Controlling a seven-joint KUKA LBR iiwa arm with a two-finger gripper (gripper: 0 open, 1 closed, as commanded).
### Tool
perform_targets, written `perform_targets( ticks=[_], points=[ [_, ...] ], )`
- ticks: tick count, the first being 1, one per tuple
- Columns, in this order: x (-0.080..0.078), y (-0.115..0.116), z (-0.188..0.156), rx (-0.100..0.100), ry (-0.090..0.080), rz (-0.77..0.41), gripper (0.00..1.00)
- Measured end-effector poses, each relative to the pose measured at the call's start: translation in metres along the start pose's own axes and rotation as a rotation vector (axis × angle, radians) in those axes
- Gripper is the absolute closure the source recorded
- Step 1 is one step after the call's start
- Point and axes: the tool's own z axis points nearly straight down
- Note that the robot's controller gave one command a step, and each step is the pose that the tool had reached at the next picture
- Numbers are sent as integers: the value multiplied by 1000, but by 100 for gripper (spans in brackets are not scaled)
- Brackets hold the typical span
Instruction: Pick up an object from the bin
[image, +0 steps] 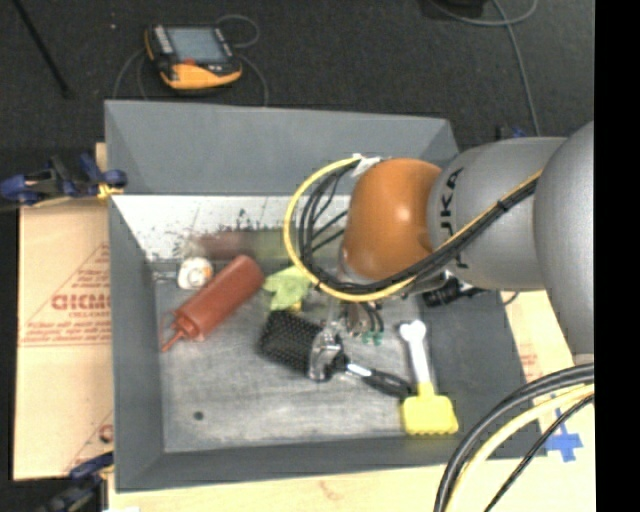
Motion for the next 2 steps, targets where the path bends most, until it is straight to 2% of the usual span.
perform_targets(
  ticks=[1,2],
  points=[
    [5,3,37,2,-1,9,0],
    [-9,-12,40,-4,-6,95,100]
  ],
)
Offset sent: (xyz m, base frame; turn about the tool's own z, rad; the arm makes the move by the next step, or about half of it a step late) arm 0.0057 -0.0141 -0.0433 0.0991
